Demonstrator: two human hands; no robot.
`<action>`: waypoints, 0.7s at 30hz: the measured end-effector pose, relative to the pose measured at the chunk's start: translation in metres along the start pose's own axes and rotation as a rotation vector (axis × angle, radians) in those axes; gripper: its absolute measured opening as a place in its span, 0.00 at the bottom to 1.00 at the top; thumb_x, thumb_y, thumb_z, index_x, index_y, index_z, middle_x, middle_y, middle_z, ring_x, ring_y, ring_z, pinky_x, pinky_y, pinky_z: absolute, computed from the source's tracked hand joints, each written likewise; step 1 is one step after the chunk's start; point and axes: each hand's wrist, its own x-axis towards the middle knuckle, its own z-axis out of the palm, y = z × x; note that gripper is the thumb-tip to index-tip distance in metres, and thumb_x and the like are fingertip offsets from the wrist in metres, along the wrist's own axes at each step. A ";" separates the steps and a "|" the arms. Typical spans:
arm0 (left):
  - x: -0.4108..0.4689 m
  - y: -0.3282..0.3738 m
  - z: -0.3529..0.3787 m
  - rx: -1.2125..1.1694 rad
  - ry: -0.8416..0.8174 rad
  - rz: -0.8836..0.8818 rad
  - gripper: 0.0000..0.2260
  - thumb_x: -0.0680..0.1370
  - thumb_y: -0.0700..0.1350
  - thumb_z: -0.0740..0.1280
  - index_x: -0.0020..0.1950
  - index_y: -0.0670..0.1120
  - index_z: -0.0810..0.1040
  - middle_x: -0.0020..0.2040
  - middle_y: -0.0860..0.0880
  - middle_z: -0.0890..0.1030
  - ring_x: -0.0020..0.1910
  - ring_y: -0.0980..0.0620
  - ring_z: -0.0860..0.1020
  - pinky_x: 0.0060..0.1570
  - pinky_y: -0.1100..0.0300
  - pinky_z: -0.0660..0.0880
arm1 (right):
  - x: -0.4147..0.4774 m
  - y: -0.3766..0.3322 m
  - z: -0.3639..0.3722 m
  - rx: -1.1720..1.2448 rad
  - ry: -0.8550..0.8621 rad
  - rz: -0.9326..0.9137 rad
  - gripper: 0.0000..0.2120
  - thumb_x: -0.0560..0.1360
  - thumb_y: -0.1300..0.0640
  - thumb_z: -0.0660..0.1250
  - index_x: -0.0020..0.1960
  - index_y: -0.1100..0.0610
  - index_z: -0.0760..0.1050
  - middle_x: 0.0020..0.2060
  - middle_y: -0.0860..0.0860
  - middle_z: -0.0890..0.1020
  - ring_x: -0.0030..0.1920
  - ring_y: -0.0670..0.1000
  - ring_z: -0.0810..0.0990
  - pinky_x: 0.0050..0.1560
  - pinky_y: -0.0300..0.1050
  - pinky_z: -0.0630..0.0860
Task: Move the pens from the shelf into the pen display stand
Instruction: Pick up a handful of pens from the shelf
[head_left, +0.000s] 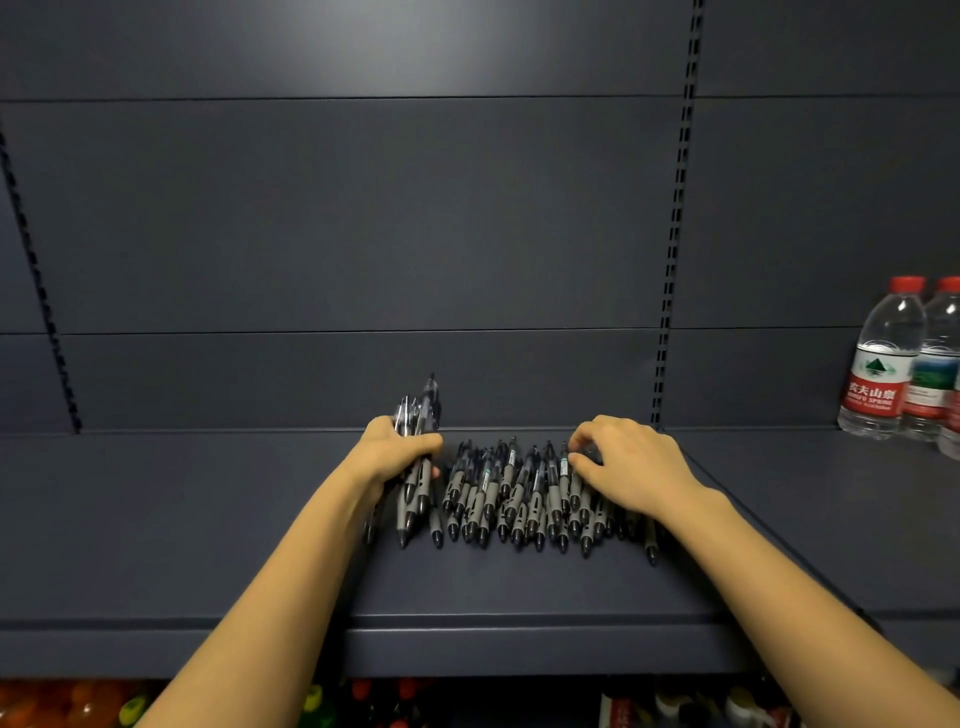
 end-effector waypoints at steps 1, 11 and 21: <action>-0.001 0.000 0.000 -0.024 -0.006 0.032 0.08 0.72 0.32 0.66 0.36 0.41 0.70 0.28 0.44 0.76 0.25 0.50 0.79 0.30 0.60 0.78 | 0.000 -0.001 -0.001 -0.003 0.004 -0.003 0.13 0.80 0.48 0.57 0.60 0.49 0.74 0.57 0.45 0.77 0.58 0.50 0.76 0.46 0.43 0.68; -0.020 -0.007 -0.033 -0.143 0.064 0.264 0.10 0.73 0.35 0.70 0.46 0.46 0.72 0.37 0.47 0.79 0.27 0.54 0.79 0.31 0.61 0.76 | -0.004 -0.032 -0.009 -0.033 0.030 -0.061 0.14 0.81 0.47 0.56 0.63 0.49 0.72 0.58 0.46 0.77 0.58 0.49 0.76 0.47 0.43 0.72; -0.024 -0.034 -0.136 -0.111 0.146 0.370 0.11 0.73 0.32 0.69 0.45 0.45 0.70 0.36 0.42 0.76 0.24 0.54 0.76 0.27 0.64 0.74 | 0.003 -0.141 0.003 -0.007 0.061 -0.081 0.14 0.80 0.47 0.57 0.62 0.48 0.72 0.58 0.45 0.77 0.59 0.49 0.76 0.48 0.44 0.70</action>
